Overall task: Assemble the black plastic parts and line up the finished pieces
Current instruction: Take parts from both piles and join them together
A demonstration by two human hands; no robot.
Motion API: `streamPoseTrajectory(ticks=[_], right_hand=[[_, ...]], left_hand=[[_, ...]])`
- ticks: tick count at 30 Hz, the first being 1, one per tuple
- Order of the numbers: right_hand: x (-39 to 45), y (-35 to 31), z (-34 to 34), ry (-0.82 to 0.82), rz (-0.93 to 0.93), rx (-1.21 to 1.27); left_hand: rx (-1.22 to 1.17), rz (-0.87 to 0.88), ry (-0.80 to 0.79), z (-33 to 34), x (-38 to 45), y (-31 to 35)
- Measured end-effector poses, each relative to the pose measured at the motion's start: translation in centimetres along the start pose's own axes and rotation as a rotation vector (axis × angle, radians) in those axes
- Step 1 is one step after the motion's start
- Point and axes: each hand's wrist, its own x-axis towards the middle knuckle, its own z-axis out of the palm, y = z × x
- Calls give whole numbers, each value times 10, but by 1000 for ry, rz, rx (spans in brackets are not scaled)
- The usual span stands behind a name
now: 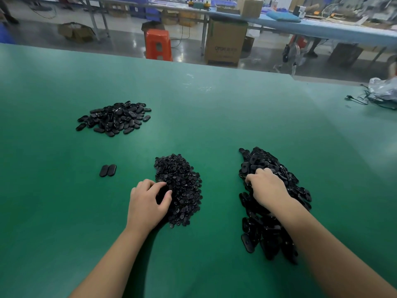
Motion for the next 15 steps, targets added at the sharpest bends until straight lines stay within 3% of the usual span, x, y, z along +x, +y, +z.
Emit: streamPoseTrajectory(ticks=[15], right_hand=[[3,10,-8,75,-22,4]], left_hand=[[-77,-37,-31,-4,3,0]])
